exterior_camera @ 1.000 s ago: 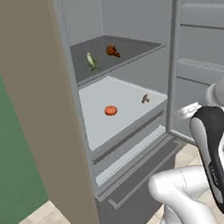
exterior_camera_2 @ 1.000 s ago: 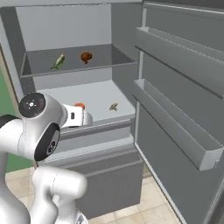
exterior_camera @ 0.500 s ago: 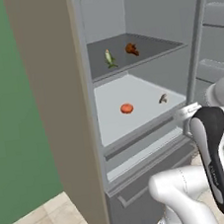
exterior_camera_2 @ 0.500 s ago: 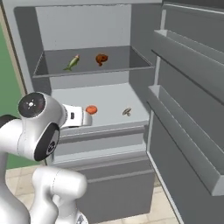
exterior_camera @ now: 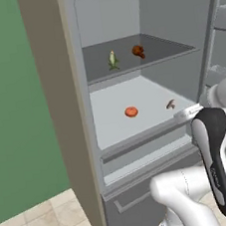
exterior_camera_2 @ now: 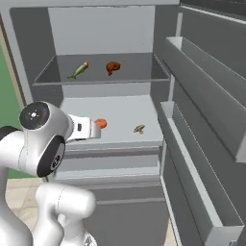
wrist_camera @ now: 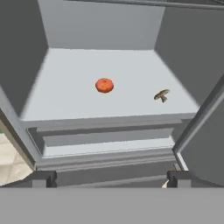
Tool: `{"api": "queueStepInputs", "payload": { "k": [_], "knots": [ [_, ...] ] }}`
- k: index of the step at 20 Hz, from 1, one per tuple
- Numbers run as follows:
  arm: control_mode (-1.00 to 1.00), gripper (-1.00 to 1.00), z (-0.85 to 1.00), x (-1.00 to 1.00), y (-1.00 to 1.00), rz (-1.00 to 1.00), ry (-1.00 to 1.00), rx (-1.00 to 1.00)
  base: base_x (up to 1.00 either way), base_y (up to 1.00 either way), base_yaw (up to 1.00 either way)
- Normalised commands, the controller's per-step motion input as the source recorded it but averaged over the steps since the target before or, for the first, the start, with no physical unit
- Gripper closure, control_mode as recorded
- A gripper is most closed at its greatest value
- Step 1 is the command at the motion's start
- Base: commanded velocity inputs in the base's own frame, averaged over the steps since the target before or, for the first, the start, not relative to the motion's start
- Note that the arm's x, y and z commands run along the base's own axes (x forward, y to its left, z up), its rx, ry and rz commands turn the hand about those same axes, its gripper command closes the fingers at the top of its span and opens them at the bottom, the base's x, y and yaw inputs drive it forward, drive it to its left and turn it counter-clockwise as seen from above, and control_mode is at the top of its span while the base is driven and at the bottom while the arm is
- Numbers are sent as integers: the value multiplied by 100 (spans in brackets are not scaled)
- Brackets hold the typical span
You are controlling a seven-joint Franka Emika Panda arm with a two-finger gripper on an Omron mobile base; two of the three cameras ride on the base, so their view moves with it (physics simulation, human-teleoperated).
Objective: Gather the squash and mushroom from the fridge and place them on a tray on the dining counter. Then gather the chicken drumstick and fish from the fridge and place them on the other tray.
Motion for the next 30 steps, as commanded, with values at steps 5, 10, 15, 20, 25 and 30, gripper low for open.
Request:
{"api": "queueStepInputs", "payload": {
  "k": [5,10,15,20,25,30],
  "knots": [
    [100,-100,0,0,0,0,0,0,44,-32,28],
    [100,-100,0,0,0,0,0,0,52,-22,25],
    [100,-100,0,0,0,0,0,0,30,-24,12],
    [-100,-100,-7,38,-8,0,10,0,0,0,0],
    [-100,-100,-26,57,0,0,13,0,0,0,0],
    [-100,-100,-24,33,0,0,9,0,0,0,0]
  ]
}}
